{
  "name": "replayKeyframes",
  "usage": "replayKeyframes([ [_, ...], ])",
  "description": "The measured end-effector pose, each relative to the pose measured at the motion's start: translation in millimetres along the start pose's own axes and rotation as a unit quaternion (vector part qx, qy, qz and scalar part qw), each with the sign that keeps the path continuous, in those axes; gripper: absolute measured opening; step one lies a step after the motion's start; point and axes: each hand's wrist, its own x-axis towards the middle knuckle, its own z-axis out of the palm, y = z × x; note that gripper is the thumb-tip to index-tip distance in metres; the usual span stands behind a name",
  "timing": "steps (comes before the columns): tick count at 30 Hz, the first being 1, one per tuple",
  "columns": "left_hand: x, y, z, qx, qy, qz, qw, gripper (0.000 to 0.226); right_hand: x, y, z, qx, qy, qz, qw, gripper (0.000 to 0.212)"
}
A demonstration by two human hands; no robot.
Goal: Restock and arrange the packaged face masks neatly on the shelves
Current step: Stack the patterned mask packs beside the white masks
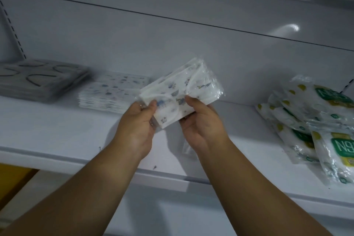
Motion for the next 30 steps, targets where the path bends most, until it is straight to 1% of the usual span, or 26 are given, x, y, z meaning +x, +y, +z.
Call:
replayKeyframes([
  [2, 5, 17, -18, 0.058, 0.038, 0.023, 0.997, 0.023, -5, 12, 9, -0.022, 0.034, -0.016, 0.999, 0.045],
  [4, 12, 37, -47, 0.148, 0.061, 0.047, 0.986, 0.014, -5, 19, 13, -0.047, 0.071, -0.046, 0.995, 0.041],
  [5, 13, 48, -62, 0.195, 0.053, 0.057, 0.978, 0.014, -5, 22, 15, -0.09, 0.08, -0.067, 0.99, 0.038],
  [7, 16, 65, -88, 0.309, 0.015, 0.079, 0.948, 0.014, -4, 26, 20, -0.225, 0.072, -0.106, 0.966, 0.033],
  [8, 15, 73, -99, 0.364, -0.004, 0.089, 0.927, 0.013, -5, 32, 26, -0.287, 0.06, -0.114, 0.949, 0.03],
  [10, 12, 88, -117, 0.436, -0.018, 0.108, 0.893, 0.013, -10, 48, 38, -0.359, 0.042, -0.114, 0.926, 0.032],
  [11, 11, 94, -124, 0.449, -0.03, 0.116, 0.885, 0.014, -12, 58, 44, -0.373, 0.043, -0.112, 0.92, 0.034],
  [13, 12, 102, -139, 0.457, -0.065, 0.106, 0.881, 0.017, -16, 76, 50, -0.379, 0.058, -0.111, 0.917, 0.032],
  [15, 14, 105, -152, 0.476, -0.09, 0.077, 0.871, 0.011, -19, 89, 52, -0.394, 0.091, -0.105, 0.909, 0.024],
  [16, 16, 104, -158, 0.487, -0.095, 0.07, 0.866, 0.009, -20, 94, 52, -0.407, 0.104, -0.098, 0.902, 0.019],
  [18, 17, 103, -164, 0.499, -0.103, 0.066, 0.858, 0.012, -24, 98, 53, -0.437, 0.118, -0.085, 0.888, 0.01],
  [20, 16, 103, -167, 0.509, -0.11, 0.068, 0.851, 0.01, -27, 100, 54, -0.443, 0.126, -0.088, 0.883, 0.01],
  [21, 16, 104, -168, 0.512, -0.106, 0.072, 0.849, 0.009, -29, 100, 55, -0.442, 0.135, -0.103, 0.881, 0.011],
  [22, 18, 103, -169, 0.501, -0.097, 0.07, 0.857, 0.009, -31, 100, 58, -0.433, 0.147, -0.126, 0.88, 0.013],
  [23, 18, 103, -168, 0.469, -0.085, 0.063, 0.877, 0.013, -32, 100, 60, -0.415, 0.161, -0.151, 0.882, 0.016],
  [25, 17, 104, -164, 0.372, -0.067, 0.035, 0.925, 0.024, -32, 100, 62, -0.385, 0.184, -0.178, 0.887, 0.024],
  [26, 16, 103, -162, 0.334, -0.065, 0.017, 0.94, 0.022, -31, 102, 64, -0.379, 0.19, -0.179, 0.888, 0.025],
  [27, 16, 101, -160, 0.308, -0.069, -0.002, 0.949, 0.017, -31, 103, 65, -0.376, 0.195, -0.172, 0.89, 0.025],
  [29, 14, 97, -156, 0.277, -0.078, -0.02, 0.957, 0.019, -29, 105, 69, -0.368, 0.203, -0.149, 0.895, 0.023],
  [30, 15, 97, -155, 0.27, -0.068, -0.014, 0.96, 0.019, -29, 105, 71, -0.373, 0.203, -0.146, 0.894, 0.023],
])
